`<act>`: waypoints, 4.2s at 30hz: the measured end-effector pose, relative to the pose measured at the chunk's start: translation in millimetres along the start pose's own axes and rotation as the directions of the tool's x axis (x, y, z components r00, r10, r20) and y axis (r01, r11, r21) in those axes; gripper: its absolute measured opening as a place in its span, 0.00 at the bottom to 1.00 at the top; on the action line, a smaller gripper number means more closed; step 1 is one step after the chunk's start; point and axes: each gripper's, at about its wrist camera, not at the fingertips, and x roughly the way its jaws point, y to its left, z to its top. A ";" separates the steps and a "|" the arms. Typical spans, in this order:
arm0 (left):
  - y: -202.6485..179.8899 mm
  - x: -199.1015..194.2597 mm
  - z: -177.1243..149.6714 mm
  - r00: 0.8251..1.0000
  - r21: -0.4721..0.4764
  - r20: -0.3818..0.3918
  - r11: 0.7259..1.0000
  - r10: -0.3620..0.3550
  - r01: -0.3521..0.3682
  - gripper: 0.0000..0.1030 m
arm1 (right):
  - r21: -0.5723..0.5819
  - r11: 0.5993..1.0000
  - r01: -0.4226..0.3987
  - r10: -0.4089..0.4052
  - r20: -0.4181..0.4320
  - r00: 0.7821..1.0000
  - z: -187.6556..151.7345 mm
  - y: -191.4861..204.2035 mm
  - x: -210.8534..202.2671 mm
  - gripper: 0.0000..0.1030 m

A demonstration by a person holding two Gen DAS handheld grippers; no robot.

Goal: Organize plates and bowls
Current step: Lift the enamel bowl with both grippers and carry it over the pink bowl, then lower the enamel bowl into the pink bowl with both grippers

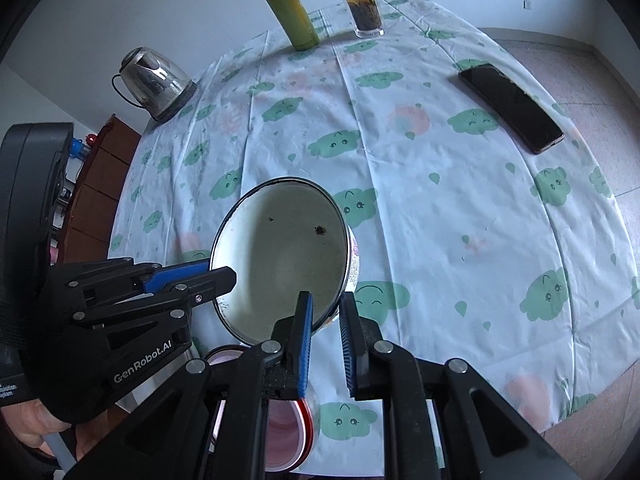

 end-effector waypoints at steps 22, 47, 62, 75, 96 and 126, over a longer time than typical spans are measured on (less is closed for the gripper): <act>-2.2 -36.6 -44.2 1.000 -0.006 0.022 1.000 -0.001 0.001 0.11 | -0.023 0.999 -0.048 0.049 0.027 0.998 -39.7 19.3 -35.0 0.15; 5.8 -44.9 -93.1 1.000 -0.040 0.008 0.999 -0.006 0.006 0.11 | -0.044 0.996 -0.082 0.082 0.001 0.997 -84.8 38.3 -37.7 0.16; 7.7 -37.2 -107.8 1.000 -0.047 -0.012 0.999 -0.006 0.006 0.11 | -0.028 0.996 -0.089 0.089 -0.032 0.996 -104.1 40.0 -25.3 0.16; 8.2 -25.3 -114.2 0.999 -0.040 -0.040 0.999 -0.007 0.006 0.11 | -0.010 0.996 -0.090 0.089 -0.055 0.994 -113.3 38.0 -12.0 0.16; 8.0 -6.7 -120.5 0.997 -0.041 -0.070 0.999 -0.023 0.020 0.11 | 0.012 0.997 -0.081 0.082 -0.081 0.993 -121.3 34.2 3.3 0.16; 9.5 8.3 -121.4 0.995 -0.041 -0.099 0.999 -0.022 0.018 0.11 | -0.028 0.998 -0.055 0.052 -0.090 0.995 -122.4 35.8 10.4 0.16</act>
